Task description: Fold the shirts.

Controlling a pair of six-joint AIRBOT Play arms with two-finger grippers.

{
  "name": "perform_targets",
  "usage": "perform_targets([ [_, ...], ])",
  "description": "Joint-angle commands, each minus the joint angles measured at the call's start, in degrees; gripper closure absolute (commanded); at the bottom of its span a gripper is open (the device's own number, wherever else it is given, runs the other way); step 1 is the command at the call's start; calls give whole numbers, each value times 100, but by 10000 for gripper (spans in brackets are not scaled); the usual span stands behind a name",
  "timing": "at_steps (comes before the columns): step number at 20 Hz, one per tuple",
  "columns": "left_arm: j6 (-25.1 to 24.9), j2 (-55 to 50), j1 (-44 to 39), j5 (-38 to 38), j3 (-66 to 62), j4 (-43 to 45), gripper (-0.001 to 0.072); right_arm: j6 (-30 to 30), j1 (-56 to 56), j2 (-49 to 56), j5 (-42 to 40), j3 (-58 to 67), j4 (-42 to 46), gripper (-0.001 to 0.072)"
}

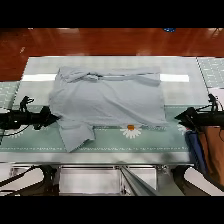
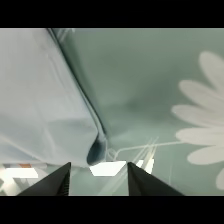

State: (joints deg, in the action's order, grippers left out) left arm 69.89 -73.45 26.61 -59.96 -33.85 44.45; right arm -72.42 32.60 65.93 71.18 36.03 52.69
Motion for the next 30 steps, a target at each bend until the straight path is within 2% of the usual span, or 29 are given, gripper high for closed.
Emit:
perform_targets([
  [1, -2, -7, -57, -33, -37, -33, 688, -79, -446, 223, 70, -184, 81, 305],
  [8, -2, -7, -57, -61, -37, -33, 688, -254, -1340, 942, -1016, 39, -389, 305],
  [11, -2, -7, -57, -61, -37, -35, 688, -361, -1665, 1405, -1187, 415, -487, 322],
  [12, 0, -7, -57, -61, -37, -37, 688, -356, -1814, 1528, -1185, 501, -570, 445],
  [13, 0, -7, -57, -66, -42, -55, 688, -243, -1943, 1569, -1176, 562, -706, 644],
  [14, 0, 7, -57, -101, -76, -109, 688, -35, -2039, 1554, -1130, 662, -852, 686],
  [16, -11, 76, -57, -339, -367, -361, 688, 31, -2061, 1412, -763, 1191, -918, 686],
  [19, -243, 509, -57, -778, -1408, -1327, 688, -74, -1891, 881, -291, 2559, -861, 686],
  [22, -240, 1156, -57, -684, -2898, -2210, 688, -243, -1652, 258, -98, 4288, -861, 687],
  [26, -236, 1867, 35, -420, -5086, -2201, 688, -302, -1370, -699, -70, 5901, -859, 686],
  [30, -214, 2586, 560, -286, -6417, -1943, 688, -319, -1102, -1825, -133, 6422, -640, 686],
])
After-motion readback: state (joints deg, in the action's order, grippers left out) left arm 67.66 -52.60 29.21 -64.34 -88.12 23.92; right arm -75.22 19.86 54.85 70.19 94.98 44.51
